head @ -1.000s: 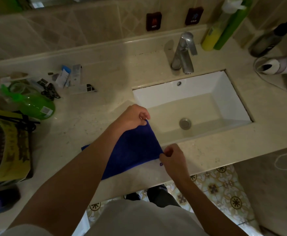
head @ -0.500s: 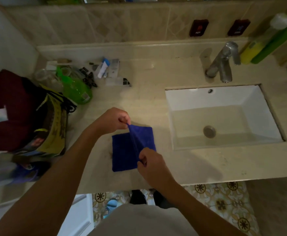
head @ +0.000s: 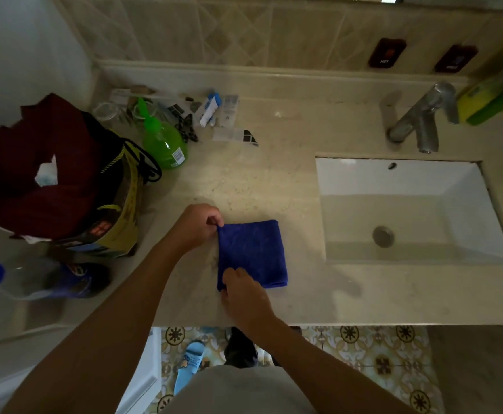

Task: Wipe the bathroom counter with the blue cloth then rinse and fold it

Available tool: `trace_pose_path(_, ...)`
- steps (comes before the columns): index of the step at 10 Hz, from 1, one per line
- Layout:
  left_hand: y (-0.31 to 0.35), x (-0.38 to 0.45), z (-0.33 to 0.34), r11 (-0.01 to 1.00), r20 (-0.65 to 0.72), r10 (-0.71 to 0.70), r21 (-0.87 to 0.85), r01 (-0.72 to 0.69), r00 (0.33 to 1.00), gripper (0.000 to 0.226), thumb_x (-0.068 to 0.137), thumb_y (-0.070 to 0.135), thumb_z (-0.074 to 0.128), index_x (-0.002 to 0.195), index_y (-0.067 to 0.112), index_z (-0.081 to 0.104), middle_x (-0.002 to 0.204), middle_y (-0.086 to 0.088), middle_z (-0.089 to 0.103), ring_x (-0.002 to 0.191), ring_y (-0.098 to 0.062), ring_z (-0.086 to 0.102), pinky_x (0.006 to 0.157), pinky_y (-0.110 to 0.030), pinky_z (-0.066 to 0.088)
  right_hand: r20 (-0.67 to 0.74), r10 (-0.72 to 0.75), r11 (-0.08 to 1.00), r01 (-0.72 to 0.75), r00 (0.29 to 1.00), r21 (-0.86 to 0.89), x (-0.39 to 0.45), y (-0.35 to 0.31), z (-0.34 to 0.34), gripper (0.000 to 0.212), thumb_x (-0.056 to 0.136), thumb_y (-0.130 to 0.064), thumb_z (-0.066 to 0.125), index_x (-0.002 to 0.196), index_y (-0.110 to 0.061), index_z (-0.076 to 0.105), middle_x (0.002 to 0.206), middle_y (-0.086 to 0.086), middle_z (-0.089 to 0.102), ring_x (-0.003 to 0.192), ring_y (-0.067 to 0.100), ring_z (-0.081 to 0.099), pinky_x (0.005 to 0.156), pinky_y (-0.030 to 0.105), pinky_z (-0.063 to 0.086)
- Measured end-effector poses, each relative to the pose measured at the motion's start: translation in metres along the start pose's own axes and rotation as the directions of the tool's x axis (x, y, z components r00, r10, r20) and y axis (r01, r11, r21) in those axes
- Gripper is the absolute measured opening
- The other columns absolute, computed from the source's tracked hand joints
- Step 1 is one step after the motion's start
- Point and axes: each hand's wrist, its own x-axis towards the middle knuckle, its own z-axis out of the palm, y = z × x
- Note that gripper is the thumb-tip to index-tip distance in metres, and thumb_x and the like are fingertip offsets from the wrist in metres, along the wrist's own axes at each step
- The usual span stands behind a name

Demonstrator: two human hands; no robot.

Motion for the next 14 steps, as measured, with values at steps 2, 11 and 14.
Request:
trace_pose_path(2,0.019,-0.018,0.016,0.993,-0.352,-0.092,0.033,0.111,0.931,0.035,0.077,-0.015,0.049,0.097,0.005,0.070,0.101,-0.012,0.060,0.093,-0.026,0.056,0.078,-0.037,0.048,-0.176,0.042,0.985,-0.012,0.984,0.170,-0.005,0.027,-0.024,0.021,0.100,-0.015,0.047,0.112,-0.012,0.063,0.108,0.004,0.063,0.096,0.022,0.061,0.084,0.038,0.052)
trace_pose_path(11,0.004,-0.030,0.089,0.843,-0.221,-0.006,0.524,0.124,0.975,0.063,0.097,0.054,0.032,0.155,0.030,0.027,0.163,-0.007,0.027,0.151,-0.029,0.022,0.121,-0.046,0.020,-0.099,-0.203,0.856,0.128,0.974,-0.500,0.057,0.089,-0.051,0.060,0.101,-0.047,0.028,0.150,-0.016,0.044,0.159,0.005,0.040,0.145,0.037,0.039,0.113,0.058,0.035)
trace_pose_path(14,0.010,-0.041,0.083,0.894,-0.198,-0.031,0.432,0.116,0.980,0.064,0.094,0.053,0.030,0.152,0.027,0.033,0.163,-0.013,0.024,0.150,-0.035,0.022,0.119,-0.051,0.022,-0.264,-0.087,0.988,0.050,0.961,-0.144,0.024,0.096,-0.054,0.052,0.103,-0.031,0.043,0.153,-0.014,0.038,0.161,0.006,0.037,0.149,0.027,0.034,0.118,0.049,0.036)
